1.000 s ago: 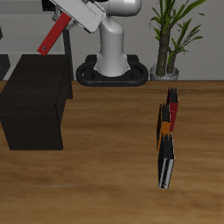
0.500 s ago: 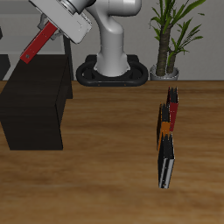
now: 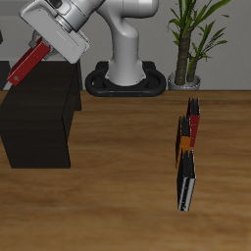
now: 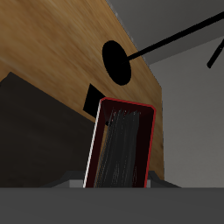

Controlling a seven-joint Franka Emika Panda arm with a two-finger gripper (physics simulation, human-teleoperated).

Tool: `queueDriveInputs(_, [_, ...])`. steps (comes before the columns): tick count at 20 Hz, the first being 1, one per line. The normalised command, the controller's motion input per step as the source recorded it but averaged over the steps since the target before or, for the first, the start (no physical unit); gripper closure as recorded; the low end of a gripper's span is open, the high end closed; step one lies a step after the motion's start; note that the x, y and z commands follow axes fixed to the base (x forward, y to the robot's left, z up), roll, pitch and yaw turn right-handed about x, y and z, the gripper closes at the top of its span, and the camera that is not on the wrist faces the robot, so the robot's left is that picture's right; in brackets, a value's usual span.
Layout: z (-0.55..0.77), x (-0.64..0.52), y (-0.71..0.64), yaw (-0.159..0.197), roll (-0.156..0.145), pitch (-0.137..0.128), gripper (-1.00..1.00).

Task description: Place the right red book flat on top of the shelf

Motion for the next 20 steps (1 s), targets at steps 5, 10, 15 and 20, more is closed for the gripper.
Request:
queueDriveInputs(5, [-0.32,0.23,-0.16,0.012,-0.021,0.052,1.00])
queueDriveInputs(10, [-0.28,0.19,-0.01,0.012,0.009,0.066,1.00])
queueDriveInputs(15, [-0.41,0.25,0.00,-0.009,0.023,0.176,1.00])
queueDriveInputs(20, [-0.34,0.18,0.35,-0.079,0.185,0.212,-1.00])
